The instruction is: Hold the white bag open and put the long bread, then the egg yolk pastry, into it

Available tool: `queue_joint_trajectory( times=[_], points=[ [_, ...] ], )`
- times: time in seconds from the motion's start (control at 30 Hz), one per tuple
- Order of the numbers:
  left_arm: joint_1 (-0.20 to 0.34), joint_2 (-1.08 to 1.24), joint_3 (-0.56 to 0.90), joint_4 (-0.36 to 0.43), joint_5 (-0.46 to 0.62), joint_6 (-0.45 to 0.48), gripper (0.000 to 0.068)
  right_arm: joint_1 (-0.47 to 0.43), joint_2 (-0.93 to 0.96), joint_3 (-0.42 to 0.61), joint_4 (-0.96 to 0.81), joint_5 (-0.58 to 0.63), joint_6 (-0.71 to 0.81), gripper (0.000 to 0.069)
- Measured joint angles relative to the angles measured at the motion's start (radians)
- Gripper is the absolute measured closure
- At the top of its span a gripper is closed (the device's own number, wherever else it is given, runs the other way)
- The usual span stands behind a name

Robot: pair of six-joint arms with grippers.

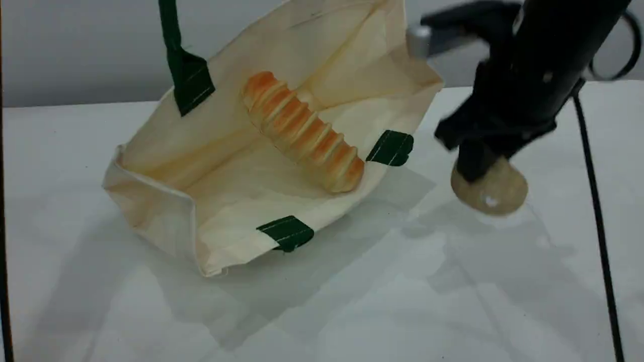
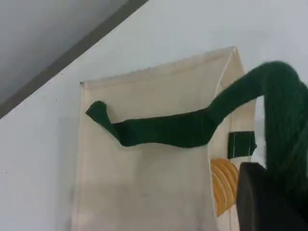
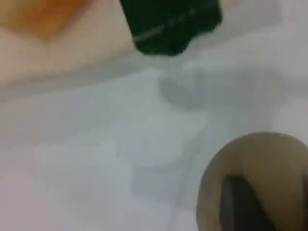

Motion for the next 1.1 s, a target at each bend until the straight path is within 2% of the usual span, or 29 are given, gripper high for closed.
queue_joint_trajectory(
  times=[0.13,0.33,0.5,0.67,0.87,1.1],
  points=[
    [0.000,0.000,0.000,0.000,0.000,0.000,0.0606,0.007,-0.087,0.000,0.108,0.000,-0.072,0.0511],
    [0.000,0.000,0.000,0.000,0.000,0.000,0.0606,0.081,-0.156,0.000,0.294,-0.026,-0.229,0.0513],
    [0.000,0.000,0.000,0.000,0.000,0.000,0.0606,0.162,-0.156,0.000,0.365,-0.086,-0.306,0.0513],
    [0.000,0.000,0.000,-0.005,0.000,0.000,0.0606,0.199,-0.147,-0.002,0.414,-0.158,-0.349,0.0513],
    [0.000,0.000,0.000,-0.007,0.000,-0.001,0.0606,0.213,-0.125,-0.002,0.541,-0.162,-0.449,0.0514],
    [-0.001,0.000,0.000,-0.027,0.000,-0.001,0.0606,0.282,-0.097,-0.002,0.709,-0.201,-0.599,0.0514]
  ],
)
